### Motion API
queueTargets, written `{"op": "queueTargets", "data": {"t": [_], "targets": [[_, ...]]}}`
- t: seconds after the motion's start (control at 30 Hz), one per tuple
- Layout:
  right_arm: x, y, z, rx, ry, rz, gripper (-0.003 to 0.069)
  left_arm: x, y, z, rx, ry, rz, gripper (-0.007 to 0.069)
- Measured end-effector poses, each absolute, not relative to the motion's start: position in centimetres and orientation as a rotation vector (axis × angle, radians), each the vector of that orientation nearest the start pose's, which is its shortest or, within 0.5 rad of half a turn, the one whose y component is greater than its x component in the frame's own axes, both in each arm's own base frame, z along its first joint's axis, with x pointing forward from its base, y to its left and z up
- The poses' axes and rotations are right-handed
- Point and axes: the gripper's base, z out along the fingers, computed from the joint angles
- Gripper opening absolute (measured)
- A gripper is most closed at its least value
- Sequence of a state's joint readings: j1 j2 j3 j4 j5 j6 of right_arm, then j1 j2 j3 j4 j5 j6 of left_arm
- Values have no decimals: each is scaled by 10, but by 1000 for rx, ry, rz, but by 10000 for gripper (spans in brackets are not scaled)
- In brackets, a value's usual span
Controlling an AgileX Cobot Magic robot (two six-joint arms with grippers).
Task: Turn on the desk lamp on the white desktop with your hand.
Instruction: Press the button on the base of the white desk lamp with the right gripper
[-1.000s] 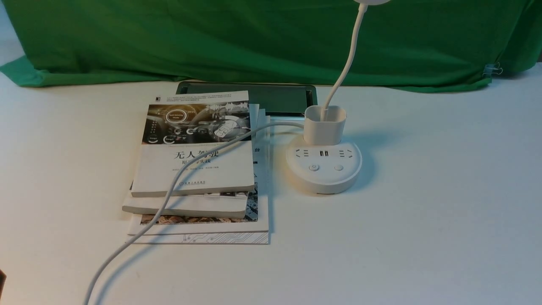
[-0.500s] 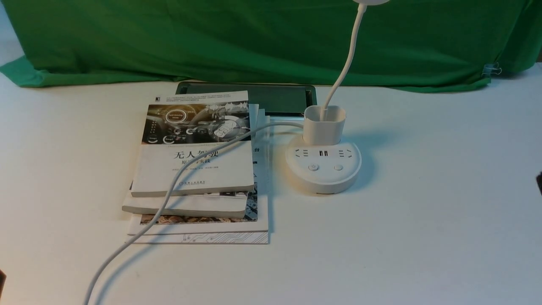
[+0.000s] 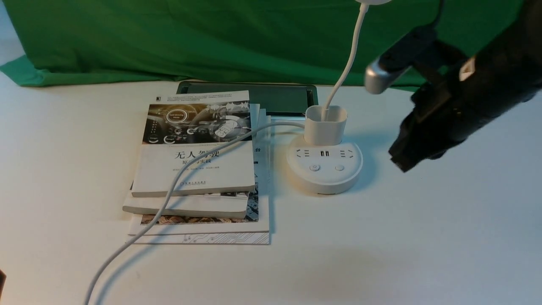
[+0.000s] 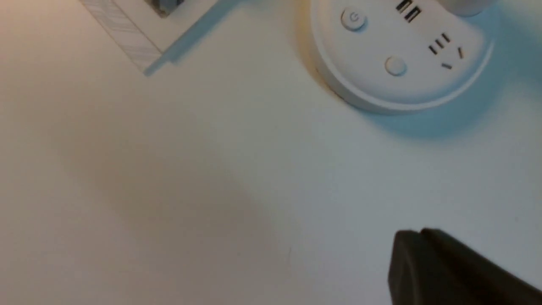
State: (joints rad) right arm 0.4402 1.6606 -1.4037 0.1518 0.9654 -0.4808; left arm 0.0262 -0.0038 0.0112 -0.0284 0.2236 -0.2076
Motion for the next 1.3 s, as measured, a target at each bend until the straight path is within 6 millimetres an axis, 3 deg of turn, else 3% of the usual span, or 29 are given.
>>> {"op": "queueTargets", "data": {"t": [0.23,0.43,0.7,1.3], "targets": [[364,185,237,-1077,2435,159,30,56,1,189,-219,1703,-160,21],[382,192,213,-1038,2383,143,30,56,1,189,-219,1703,-160,21],[393,196,193,-991,2374,142,30,56,1,189,-219,1703,-160,21],[395,198,177,-976,2421,149,30,56,1,189,-219,1703,-160,21]]}}
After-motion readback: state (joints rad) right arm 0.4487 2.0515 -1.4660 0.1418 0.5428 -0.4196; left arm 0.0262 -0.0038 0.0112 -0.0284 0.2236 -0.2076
